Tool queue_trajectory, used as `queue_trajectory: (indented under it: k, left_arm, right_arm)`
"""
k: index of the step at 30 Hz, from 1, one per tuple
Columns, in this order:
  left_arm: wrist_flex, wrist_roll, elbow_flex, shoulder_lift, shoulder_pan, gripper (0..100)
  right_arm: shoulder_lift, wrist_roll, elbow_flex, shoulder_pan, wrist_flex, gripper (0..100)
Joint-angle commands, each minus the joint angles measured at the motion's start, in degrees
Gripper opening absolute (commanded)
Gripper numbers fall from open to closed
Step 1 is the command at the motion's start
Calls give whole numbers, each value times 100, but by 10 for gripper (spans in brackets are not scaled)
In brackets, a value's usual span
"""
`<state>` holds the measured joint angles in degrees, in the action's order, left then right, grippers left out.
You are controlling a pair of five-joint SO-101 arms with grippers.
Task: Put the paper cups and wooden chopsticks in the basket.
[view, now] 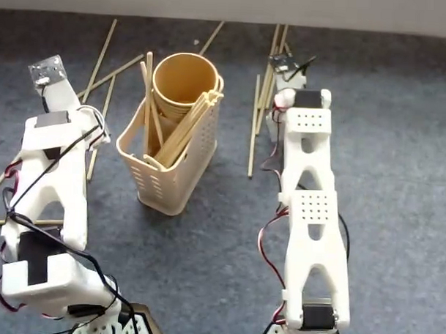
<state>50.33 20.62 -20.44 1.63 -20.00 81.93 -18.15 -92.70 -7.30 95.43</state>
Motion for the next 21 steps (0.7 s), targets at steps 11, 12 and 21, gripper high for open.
queue_trajectory:
  k: [11,12,21]
  left_arm:
    - [-70,-105,13,-31,251,175]
    - [-70,-105,13,-31,268,175]
    - [-79,-105,13,-31,268,175]
  right_arm:
    - [-831,35,-848,1525,558,5]
    - [-1068,167,-840,1525,558,5]
    - [-4567,1125,-664,1226,576,5]
